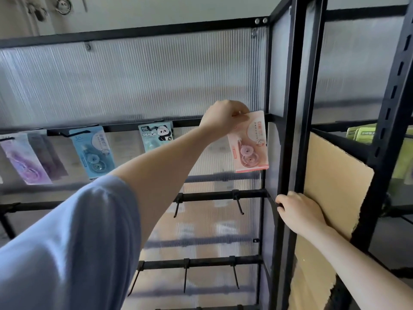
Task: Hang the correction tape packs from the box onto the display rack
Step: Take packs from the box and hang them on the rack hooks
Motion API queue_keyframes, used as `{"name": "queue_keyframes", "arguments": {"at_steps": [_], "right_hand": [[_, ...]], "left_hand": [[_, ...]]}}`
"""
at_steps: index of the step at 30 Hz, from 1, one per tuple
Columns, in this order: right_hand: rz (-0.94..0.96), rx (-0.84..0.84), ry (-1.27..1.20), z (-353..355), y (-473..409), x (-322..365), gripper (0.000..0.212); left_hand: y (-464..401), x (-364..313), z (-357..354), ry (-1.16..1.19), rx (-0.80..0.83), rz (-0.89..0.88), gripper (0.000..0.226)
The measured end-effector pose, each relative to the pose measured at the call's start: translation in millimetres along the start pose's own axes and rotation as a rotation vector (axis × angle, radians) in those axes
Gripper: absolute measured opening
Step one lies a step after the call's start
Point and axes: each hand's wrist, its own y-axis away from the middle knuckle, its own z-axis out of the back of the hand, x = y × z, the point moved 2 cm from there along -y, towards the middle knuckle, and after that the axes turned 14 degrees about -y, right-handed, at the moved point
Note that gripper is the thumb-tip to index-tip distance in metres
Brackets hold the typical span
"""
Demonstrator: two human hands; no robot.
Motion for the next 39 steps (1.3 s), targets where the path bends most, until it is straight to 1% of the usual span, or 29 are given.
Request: {"name": "queue_keyframes", "arguments": {"at_steps": [4,9,11,14,16,22,30,39], "right_hand": [[0.023,-0.013,0.028,0.1,2.7,0.4,0.025],[0.043,-0.018,0.052,-0.6,3.6,0.7,0.027],[0.048,-0.024,0.061,-1.7,3.9,0.6,0.027],[0.059,-0.029,0.063,-3.8,3.2,-0.7,0.028],[0.065,-0.035,0.063,-4.9,2.3,-0.9,0.028],[0.052,-0.053,0.103,-7.8,1.0,-2.2,0.027],[0.039,-0.057,0.133,-9.7,0.5,-2.2,0.026],[0.072,-0.080,0.104,-9.8,2.0,-1.8,0.023]], "left_hand": [[0.7,-0.8,-2.3,0.099,0.065,-0.019,0.020],[1.9,4.8,-2.8,0.107,0.092,-0.052,0.024],[0.7,9.2,-4.3,0.067,0.086,-0.054,0.025],[-2.1,13.6,-10.7,-0.090,0.062,-0.069,0.027],[-4.7,16.0,-17.2,-0.148,0.040,-0.058,0.027],[-13.1,21.8,-32.3,-0.176,0.026,0.038,0.027],[-19.6,26.1,-38.6,-0.214,0.019,0.033,0.028],[-19.5,25.6,-42.2,-0.247,0.000,0.056,0.031]]}}
